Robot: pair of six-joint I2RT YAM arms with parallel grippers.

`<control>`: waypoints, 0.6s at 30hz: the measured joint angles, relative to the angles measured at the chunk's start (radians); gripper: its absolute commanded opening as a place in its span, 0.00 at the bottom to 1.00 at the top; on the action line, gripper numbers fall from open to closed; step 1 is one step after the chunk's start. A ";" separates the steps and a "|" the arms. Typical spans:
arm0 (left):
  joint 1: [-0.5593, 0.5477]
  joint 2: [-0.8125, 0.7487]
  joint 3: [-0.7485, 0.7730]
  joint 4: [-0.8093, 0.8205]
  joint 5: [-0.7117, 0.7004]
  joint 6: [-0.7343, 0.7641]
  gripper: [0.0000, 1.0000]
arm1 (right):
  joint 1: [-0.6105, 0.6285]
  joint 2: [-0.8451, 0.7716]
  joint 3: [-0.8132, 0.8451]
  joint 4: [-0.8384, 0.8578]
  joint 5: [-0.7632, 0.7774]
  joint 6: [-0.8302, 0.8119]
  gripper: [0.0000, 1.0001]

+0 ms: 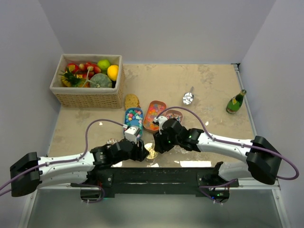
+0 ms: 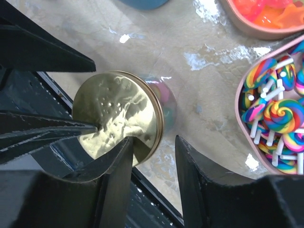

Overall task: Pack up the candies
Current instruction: Screw the bottle lid onto the packing bottle.

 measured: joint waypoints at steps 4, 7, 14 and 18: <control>0.000 0.033 0.000 0.039 0.001 -0.019 0.55 | 0.008 0.008 -0.004 0.026 0.001 0.003 0.38; 0.000 0.070 0.001 0.086 0.004 -0.023 0.49 | 0.009 0.023 -0.004 0.053 0.002 0.009 0.36; 0.014 0.167 0.004 0.219 0.006 -0.028 0.45 | 0.005 0.035 -0.004 0.089 0.053 0.021 0.34; 0.024 0.192 0.004 0.260 0.010 -0.027 0.46 | 0.004 0.036 -0.004 0.092 0.082 0.033 0.34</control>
